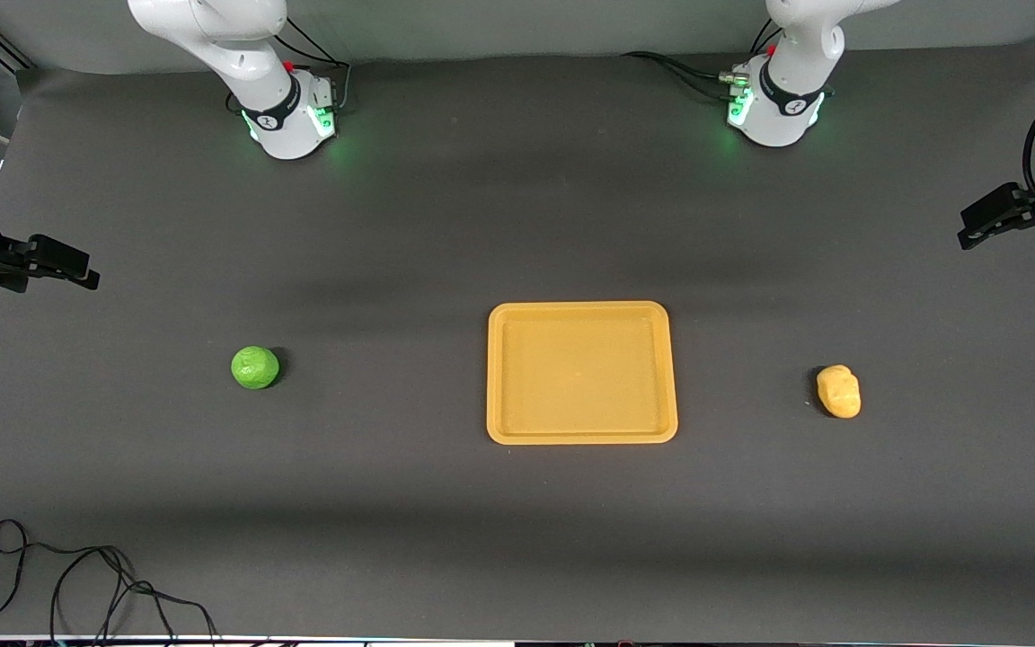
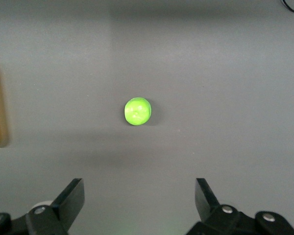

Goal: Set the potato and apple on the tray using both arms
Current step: 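Reach the left gripper toward the yellow potato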

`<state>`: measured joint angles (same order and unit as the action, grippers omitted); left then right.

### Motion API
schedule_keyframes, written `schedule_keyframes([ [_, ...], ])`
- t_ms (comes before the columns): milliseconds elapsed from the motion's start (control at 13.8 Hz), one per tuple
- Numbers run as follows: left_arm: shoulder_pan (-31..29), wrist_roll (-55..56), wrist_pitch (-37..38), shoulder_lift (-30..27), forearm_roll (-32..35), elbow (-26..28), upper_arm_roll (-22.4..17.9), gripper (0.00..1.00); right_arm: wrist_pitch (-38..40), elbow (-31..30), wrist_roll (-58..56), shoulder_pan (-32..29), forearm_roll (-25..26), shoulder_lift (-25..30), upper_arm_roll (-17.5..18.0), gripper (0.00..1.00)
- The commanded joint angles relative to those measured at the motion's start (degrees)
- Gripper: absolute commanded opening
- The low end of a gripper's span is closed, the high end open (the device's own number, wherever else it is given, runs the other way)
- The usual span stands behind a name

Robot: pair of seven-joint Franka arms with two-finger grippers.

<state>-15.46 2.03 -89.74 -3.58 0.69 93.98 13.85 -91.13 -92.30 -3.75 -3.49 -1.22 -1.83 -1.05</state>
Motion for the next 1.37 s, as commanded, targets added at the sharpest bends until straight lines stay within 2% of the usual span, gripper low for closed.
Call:
schedule_keyframes([
  [0, -0.36, -0.1, 1.49, -0.11, -0.43, -0.47, -0.05, 1.0, 0.87, -0.07, -1.17, -0.37, 0.78, 0.69, 0.17, 1.0],
  [289, -0.36, -0.18, 0.53, 0.5, -0.51, -0.21, -1.28, 1.0, 0.96, 0.02, -0.91, -0.37, 0.69, 0.43, 0.26, 1.0],
  [722, -0.18, -0.27, -7.18, 12.26, 0.8, 1.28, -1.1, 1.0, 0.87, -0.07, -0.64, -0.37, 0.69, 0.6, 0.17, 1.0],
  [939, 0.26, -0.01, -16.49, 17.62, 1.86, 5.05, -1.1, 1.0, 0.78, -0.16, -0.73, -0.37, 0.69, 0.6, 0.17, 1.0],
  [1156, 0.08, -0.01, -30.36, 22.37, 1.86, 11.73, -1.19, 1.0, 0.61, -0.16, -0.73, -0.37, 0.69, 0.6, 0.17, 1.0],
  [1300, 0.08, -0.01, -37.15, 26.23, 3.17, 14.02, -1.19, 1.0, 0.43, -0.42, -0.82, -0.37, 0.69, 0.52, 0.17, 1.0],
])
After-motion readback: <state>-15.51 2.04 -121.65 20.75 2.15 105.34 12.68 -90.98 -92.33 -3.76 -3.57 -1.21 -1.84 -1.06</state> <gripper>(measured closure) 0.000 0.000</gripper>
